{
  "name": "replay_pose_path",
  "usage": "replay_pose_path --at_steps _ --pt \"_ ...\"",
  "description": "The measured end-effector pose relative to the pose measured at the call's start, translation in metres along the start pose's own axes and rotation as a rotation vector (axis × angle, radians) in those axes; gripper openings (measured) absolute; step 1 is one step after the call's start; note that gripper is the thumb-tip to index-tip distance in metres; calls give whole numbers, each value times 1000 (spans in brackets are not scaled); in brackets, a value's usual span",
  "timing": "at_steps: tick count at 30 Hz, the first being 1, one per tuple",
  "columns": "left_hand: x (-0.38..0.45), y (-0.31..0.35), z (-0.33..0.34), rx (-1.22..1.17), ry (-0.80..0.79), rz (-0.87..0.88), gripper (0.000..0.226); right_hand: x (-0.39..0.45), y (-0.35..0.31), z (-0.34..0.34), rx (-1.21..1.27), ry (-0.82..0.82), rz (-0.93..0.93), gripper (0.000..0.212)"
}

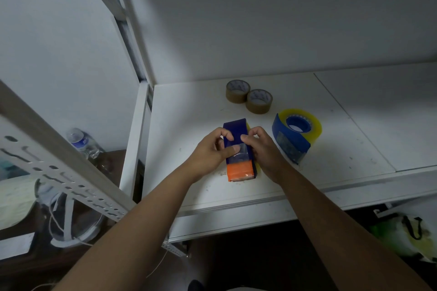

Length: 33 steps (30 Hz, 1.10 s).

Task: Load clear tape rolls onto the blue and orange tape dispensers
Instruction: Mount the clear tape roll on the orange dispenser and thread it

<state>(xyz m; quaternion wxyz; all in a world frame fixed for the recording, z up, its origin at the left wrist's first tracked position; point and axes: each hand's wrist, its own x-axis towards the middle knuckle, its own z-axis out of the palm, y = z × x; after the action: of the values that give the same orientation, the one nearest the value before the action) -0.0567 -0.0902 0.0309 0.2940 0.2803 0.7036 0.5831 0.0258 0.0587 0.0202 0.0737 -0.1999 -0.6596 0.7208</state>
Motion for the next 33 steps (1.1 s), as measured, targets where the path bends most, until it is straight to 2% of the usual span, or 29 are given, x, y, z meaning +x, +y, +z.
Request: replay_pose_path --at_steps 5,12,15,19,23,26,27,30,32,33 --pt "-1 4 -9 45 -18 -7 16 -2 1 0 -121 -51 -15 31" --pt "-5 2 -13 209 -69 89 17 -1 0 -2 -104 -24 -22 24" --pt "-5 2 -9 267 -29 108 25 0 1 -2 -104 -16 -27 24" --pt "-6 5 -9 234 14 37 41 0 0 3 -137 -12 -42 27" --pt "-3 7 -7 76 134 -58 31 -3 1 16 -361 -23 -104 22" --pt "3 -3 -8 162 258 -109 33 -5 3 24 -598 -69 -196 17" --pt "4 -8 -9 191 274 -109 34 -4 4 24 -673 -23 -250 17" --pt "5 -21 -13 166 279 -170 34 8 17 12 -856 287 -390 14" --pt "6 -30 -17 118 277 -235 33 15 26 -1 -867 404 -278 26" --pt "6 -34 -18 97 283 -261 32 16 29 -5 -856 398 -161 37"
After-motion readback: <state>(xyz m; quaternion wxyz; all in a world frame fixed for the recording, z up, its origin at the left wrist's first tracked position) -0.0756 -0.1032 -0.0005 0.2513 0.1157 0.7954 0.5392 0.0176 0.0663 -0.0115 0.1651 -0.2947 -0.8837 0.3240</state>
